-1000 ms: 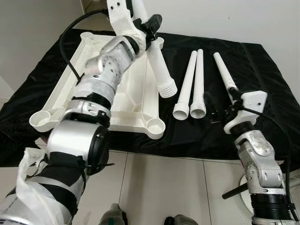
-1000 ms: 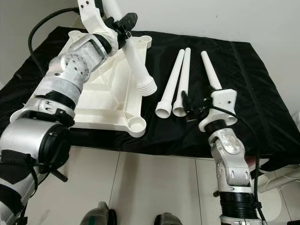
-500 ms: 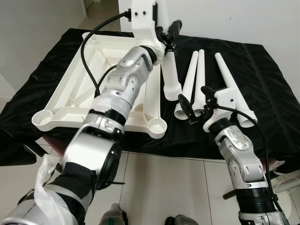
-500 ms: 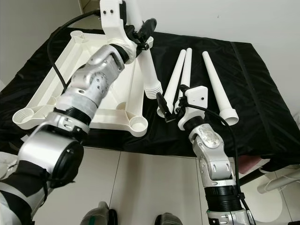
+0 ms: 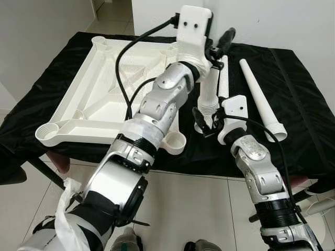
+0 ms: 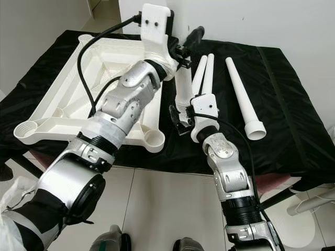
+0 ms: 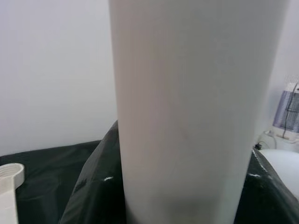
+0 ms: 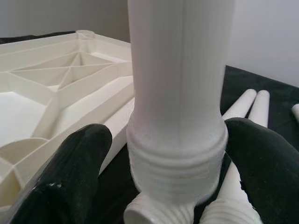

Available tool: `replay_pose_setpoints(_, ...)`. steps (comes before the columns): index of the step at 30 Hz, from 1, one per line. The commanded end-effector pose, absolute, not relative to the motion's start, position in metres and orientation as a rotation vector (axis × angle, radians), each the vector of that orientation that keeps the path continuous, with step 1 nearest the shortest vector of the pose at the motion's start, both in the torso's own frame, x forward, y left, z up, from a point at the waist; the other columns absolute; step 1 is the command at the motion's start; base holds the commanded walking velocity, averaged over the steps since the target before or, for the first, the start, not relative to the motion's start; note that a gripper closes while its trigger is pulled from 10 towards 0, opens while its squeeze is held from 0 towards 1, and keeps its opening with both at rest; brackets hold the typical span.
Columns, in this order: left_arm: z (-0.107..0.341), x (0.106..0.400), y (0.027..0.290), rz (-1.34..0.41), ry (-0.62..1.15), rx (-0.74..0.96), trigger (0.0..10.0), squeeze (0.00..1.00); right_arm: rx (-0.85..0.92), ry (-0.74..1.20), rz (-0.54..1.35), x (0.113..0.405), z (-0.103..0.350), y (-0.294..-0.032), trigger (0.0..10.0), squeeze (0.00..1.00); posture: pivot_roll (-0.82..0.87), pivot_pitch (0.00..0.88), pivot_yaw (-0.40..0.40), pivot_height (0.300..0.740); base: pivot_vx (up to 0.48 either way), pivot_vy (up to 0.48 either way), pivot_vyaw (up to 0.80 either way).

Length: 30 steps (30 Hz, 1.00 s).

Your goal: Building children table

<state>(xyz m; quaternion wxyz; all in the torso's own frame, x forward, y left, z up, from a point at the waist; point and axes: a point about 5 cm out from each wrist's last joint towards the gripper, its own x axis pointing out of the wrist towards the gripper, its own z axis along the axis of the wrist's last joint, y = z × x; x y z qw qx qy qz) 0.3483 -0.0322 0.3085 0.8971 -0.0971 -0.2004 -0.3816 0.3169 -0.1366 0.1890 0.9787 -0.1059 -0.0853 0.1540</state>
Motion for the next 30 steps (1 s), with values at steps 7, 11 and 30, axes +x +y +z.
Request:
replay_pose_setpoints(7, 0.31, 0.331, -0.048, -0.94, -0.473, -0.157, 10.0, 0.0, -0.227, -0.214, 0.29, 0.323, 0.201, -0.135, 10.0, 0.0, 0.0, 0.0, -0.015, 0.74, 0.0, 0.0, 0.0)
replay_pose_setpoints(11, 0.308, 0.327, -0.053, -0.951, -0.473, -0.162, 10.0, 0.0, -0.242, -0.257, 0.288, 0.325, 0.208, -0.135, 10.0, 0.0, 0.0, 0.0, -0.017, 0.74, 0.0, 0.0, 0.0)
replay_pose_setpoints(30, 0.308, 0.316, -0.062, -0.983, -0.481, -0.161, 10.0, 0.0, -0.236, -0.303, 0.278, 0.326, 0.218, -0.132, 2.1, 0.0, 0.0, 0.0, -0.013, 0.74, 0.0, 0.0, 0.0)
